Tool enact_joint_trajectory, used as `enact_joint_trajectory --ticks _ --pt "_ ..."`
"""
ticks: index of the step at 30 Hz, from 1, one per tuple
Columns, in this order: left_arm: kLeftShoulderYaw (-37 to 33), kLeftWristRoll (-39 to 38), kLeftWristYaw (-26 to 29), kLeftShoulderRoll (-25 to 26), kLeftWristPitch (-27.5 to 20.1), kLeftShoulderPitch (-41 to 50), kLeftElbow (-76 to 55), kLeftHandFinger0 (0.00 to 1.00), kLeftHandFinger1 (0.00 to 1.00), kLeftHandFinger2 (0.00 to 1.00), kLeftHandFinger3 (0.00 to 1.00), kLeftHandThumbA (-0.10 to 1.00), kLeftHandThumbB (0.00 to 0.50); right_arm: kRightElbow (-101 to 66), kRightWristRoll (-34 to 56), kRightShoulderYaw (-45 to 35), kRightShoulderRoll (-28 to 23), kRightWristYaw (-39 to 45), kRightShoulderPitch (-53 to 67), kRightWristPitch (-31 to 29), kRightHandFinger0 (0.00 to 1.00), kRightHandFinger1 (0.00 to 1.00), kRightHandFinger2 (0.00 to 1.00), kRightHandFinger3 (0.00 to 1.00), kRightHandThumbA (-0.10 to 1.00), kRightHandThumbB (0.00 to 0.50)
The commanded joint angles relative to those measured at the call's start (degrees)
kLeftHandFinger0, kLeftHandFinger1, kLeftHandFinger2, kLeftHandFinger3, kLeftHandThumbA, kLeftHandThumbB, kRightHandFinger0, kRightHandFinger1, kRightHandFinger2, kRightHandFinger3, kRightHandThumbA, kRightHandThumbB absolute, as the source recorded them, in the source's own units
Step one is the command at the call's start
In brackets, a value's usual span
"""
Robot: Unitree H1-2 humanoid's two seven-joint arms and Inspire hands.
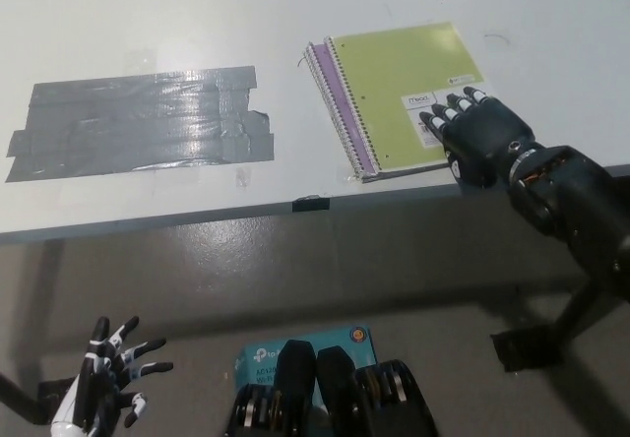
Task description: The robot uses its right hand to align two notebooks stacked together until they are fully overlapped
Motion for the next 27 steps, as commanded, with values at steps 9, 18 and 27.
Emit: enact_joint_trajectory --ticks 9,18,27 --pt "-0.1 0.3 -0.2 0.4 -1.6 -0.7 -1.7 0.53 0.65 0.78 1.00 1.00 0.500 -0.2 -0.5 -0.1 2.0 0.9 -2.3 -3.9 1.00 1.00 1.00 1.00 1.00 0.327" --pt "-0.3 0.2 -0.4 0.5 -1.3 -0.8 -1.3 0.52 0.66 0.79 1.00 1.00 0.500 -0.1 -1.0 -0.1 2.6 0.8 -2.3 -3.8 1.00 1.00 1.00 1.00 1.00 0.342" --pt "-0.6 0.6 -0.6 0.8 -1.9 -0.6 -1.2 0.57 0.67 0.79 1.00 1.00 0.500 -0.8 -0.9 -0.2 2.0 1.4 -1.5 -3.7 1.00 1.00 1.00 1.00 1.00 0.339"
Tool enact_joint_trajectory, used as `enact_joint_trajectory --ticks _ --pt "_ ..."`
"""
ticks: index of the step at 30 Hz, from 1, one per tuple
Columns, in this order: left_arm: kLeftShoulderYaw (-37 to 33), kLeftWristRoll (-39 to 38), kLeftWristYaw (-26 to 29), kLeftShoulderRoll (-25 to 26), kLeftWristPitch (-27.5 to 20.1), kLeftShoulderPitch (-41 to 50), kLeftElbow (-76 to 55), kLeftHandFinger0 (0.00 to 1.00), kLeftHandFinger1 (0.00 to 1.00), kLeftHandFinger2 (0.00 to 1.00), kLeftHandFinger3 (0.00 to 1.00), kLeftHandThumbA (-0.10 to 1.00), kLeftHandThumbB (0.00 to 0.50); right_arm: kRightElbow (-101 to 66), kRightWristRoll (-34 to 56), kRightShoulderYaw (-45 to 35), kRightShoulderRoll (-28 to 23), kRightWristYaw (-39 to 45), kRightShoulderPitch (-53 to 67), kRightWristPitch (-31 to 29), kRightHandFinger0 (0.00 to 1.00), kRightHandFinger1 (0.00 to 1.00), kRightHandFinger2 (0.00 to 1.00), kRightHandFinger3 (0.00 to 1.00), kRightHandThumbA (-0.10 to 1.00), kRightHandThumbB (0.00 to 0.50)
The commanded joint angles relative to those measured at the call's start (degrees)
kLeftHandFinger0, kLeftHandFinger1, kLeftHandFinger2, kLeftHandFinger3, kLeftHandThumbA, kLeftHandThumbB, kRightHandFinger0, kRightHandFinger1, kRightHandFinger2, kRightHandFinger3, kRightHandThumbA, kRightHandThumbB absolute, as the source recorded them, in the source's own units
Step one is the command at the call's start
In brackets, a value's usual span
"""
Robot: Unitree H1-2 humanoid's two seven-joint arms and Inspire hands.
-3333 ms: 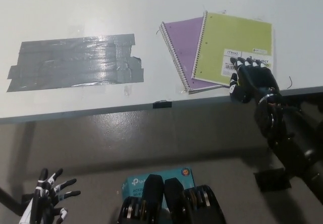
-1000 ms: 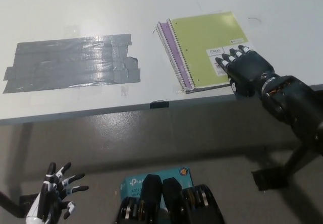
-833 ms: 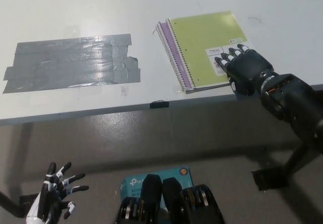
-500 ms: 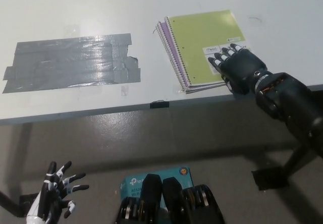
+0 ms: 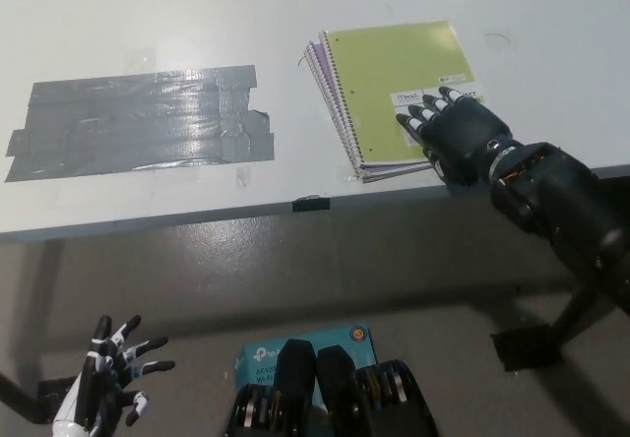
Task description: The robot uses its right hand to align two notebooks stacked together until they are fully overlapped
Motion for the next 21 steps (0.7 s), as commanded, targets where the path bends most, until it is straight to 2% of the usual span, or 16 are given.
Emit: enact_joint_trajectory --ticks 1,11,18,21 --pt "-0.2 0.4 -0.6 0.7 -1.8 -0.4 -1.1 0.59 0.66 0.80 1.00 1.00 0.500 -1.4 -0.7 -0.1 -0.5 1.6 -0.3 -1.9 1.00 1.00 1.00 1.00 1.00 0.327" --pt "-0.2 0.4 -0.7 0.9 -2.1 -0.2 -1.0 0.57 0.65 0.79 1.00 1.00 0.500 -1.8 -3.2 1.7 -3.1 -1.3 2.1 -3.8 1.00 1.00 1.00 1.00 1.00 0.324" --pt "-0.3 0.6 -0.7 0.8 -2.6 -0.1 -0.6 0.53 0.63 0.77 1.00 1.00 0.500 -1.7 -5.5 3.8 -2.9 -4.7 2.9 -5.9 1.00 1.00 1.00 1.00 1.00 0.342" --pt "-0.5 0.5 -1.0 0.8 -2.6 0.1 -0.8 0.52 0.63 0.76 1.00 1.00 0.500 -2.8 -6.2 4.7 -2.4 -3.8 3.6 -5.6 1.00 1.00 1.00 1.00 1.00 0.332"
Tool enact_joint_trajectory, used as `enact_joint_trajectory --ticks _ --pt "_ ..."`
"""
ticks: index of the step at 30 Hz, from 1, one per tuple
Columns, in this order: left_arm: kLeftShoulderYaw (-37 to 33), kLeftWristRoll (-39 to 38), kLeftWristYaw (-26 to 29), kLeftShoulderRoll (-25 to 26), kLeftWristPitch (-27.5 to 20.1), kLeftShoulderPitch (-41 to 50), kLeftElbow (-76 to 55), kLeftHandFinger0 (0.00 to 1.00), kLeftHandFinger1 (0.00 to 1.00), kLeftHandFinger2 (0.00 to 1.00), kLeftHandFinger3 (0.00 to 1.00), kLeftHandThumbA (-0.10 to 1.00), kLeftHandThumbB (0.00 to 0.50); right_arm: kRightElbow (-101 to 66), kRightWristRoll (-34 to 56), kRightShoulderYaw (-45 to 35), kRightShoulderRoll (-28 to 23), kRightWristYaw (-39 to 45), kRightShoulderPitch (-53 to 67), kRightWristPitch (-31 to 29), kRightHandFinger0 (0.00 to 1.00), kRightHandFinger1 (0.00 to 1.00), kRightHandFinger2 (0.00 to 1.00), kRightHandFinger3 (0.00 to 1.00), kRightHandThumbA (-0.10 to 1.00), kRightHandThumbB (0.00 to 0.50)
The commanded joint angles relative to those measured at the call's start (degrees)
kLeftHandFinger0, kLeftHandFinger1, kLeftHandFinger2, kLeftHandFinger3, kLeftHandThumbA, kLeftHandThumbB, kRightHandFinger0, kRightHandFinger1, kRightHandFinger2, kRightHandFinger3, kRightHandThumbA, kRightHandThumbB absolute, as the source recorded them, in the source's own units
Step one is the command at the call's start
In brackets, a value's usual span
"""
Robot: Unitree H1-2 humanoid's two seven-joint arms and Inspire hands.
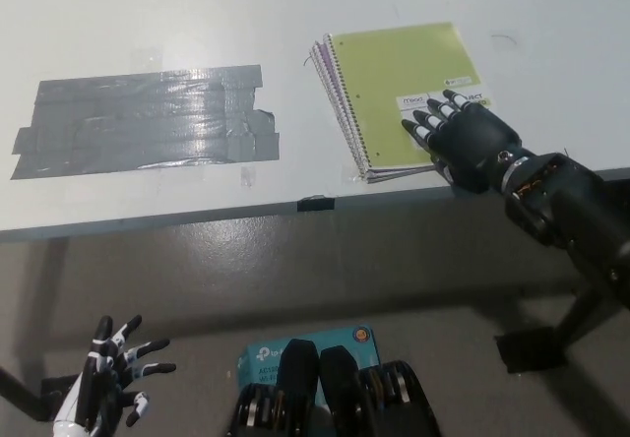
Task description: The robot uses its right hand to align two notebooks stacked together until they are fully overlapped
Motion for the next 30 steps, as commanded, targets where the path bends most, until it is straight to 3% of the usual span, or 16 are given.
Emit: enact_joint_trajectory --ticks 1,13,26,30 --pt "-0.5 0.8 -0.7 0.8 -2.1 0.0 -1.0 0.55 0.63 0.76 1.00 1.00 0.500 -1.1 -2.9 2.7 0.0 -0.4 2.0 -4.2 1.00 1.00 1.00 1.00 1.00 0.332" --pt "-0.7 0.9 -0.7 0.8 -2.3 0.1 -1.1 0.58 0.63 0.75 1.00 1.00 0.500 -1.8 -4.4 4.5 -0.1 -2.1 2.0 -5.4 1.00 1.00 1.00 1.00 1.00 0.316" --pt "-0.3 0.2 -1.0 0.8 -2.6 0.6 -1.0 0.54 0.62 0.75 1.00 1.00 0.500 -1.3 -4.4 2.8 -1.6 -0.5 2.1 -1.5 1.00 1.00 1.00 1.00 1.00 0.337" --pt "-0.5 0.6 -0.9 0.9 -2.7 0.7 -1.0 0.58 0.64 0.76 1.00 1.00 0.500 -1.2 -2.9 0.9 -1.9 0.7 2.7 -0.7 1.00 1.00 1.00 1.00 1.00 0.360"
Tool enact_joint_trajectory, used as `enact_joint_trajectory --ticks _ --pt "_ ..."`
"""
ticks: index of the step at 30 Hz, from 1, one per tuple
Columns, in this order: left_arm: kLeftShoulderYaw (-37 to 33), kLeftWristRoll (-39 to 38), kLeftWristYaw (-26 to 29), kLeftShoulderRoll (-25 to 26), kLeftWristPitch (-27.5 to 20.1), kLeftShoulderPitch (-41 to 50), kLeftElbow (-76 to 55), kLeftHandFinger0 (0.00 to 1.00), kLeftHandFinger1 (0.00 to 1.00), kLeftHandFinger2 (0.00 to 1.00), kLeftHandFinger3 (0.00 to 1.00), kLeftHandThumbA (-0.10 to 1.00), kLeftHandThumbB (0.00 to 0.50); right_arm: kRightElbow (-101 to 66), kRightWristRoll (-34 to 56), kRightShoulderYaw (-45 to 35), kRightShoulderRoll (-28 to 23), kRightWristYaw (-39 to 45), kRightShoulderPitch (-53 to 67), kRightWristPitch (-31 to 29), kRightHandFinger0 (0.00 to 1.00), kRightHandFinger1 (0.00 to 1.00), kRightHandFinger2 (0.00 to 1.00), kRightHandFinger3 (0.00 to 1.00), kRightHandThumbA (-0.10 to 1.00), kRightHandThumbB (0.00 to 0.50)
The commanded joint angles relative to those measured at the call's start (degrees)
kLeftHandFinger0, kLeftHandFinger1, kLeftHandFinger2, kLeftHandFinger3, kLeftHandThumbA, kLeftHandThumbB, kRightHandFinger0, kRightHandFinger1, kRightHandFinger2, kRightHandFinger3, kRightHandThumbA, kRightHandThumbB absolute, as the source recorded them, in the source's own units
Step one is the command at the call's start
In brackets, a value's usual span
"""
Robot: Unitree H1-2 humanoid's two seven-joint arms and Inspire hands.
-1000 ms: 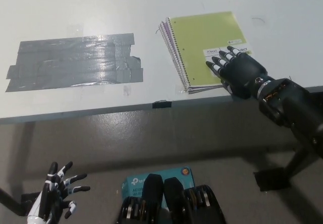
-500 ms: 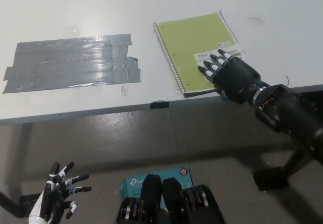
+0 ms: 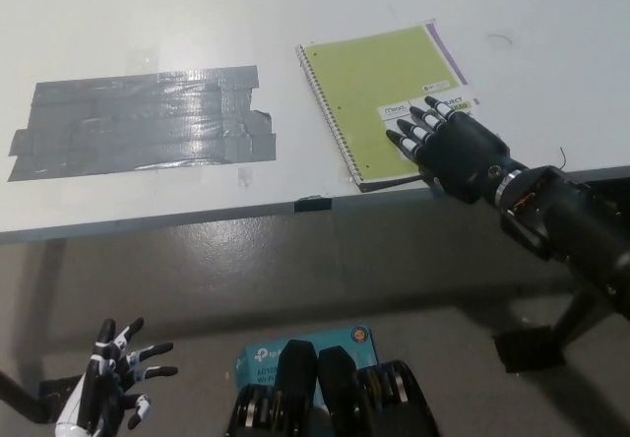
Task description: The robot uses its right hand to align two notebooks stacked together until they are fully overlapped
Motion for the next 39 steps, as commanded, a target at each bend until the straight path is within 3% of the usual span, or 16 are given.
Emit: enact_joint_trajectory --ticks 1,5,8,23,33,39 --pt "-0.1 0.2 -1.0 0.8 -2.7 0.4 -0.9 0.58 0.64 0.76 1.00 1.00 0.500 0.2 -0.2 -0.6 -1.5 4.7 1.5 0.3 1.00 1.00 1.00 1.00 1.00 0.361" --pt "-0.1 0.4 -0.8 0.6 -3.3 0.9 -0.7 0.52 0.62 0.75 1.00 1.00 0.500 -0.6 -0.2 -1.1 -1.1 8.0 2.3 1.6 1.00 1.00 1.00 1.00 1.00 0.369" --pt "-0.2 0.4 -0.6 0.6 -2.5 1.0 -1.0 0.53 0.64 0.77 1.00 1.00 0.500 -1.6 -0.6 -1.3 -0.8 9.0 2.9 2.8 1.00 1.00 1.00 1.00 1.00 0.355" --pt "0.0 0.1 -0.7 0.4 -3.0 0.9 -1.0 0.53 0.62 0.76 1.00 1.00 0.500 -2.9 -0.4 -2.6 -0.6 12.2 3.7 5.7 1.00 1.00 1.00 1.00 1.00 0.392" --pt "0.0 0.5 -0.4 0.4 -3.1 1.0 -1.1 0.56 0.64 0.77 1.00 1.00 0.500 -2.4 -0.5 -2.3 -1.2 11.0 2.9 3.6 1.00 1.00 1.00 1.00 1.00 0.390" --pt "-0.2 1.0 -0.2 0.5 -2.4 1.1 -1.6 0.54 0.64 0.78 1.00 1.00 0.500 -2.1 -1.8 -1.6 -1.5 5.6 1.6 0.8 1.00 1.00 1.00 1.00 1.00 0.349"
